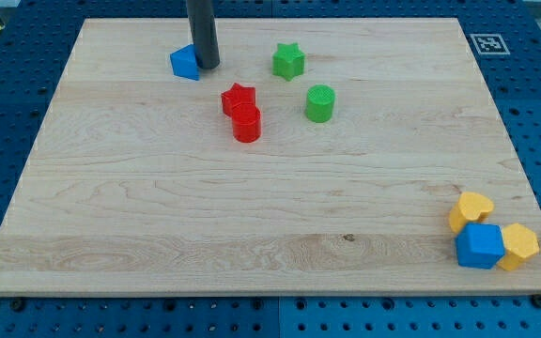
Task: Slide the green star slightly left
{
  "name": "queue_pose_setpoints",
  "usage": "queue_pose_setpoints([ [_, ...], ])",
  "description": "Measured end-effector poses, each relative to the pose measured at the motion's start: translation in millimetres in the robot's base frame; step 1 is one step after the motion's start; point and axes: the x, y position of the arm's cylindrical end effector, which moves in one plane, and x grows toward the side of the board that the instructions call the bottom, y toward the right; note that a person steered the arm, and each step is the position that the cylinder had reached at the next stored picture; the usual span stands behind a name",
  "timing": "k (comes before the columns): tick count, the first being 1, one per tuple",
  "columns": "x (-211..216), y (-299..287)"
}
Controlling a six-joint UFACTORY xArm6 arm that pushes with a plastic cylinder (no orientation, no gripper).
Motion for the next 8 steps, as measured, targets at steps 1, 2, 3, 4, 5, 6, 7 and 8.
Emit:
queue_pose_setpoints([
  [1,0,8],
  [2,6,47],
  [3,25,76],
  [4,27,76],
  [5,44,100],
  [6,48,119],
  [7,48,145],
  [8,25,170],
])
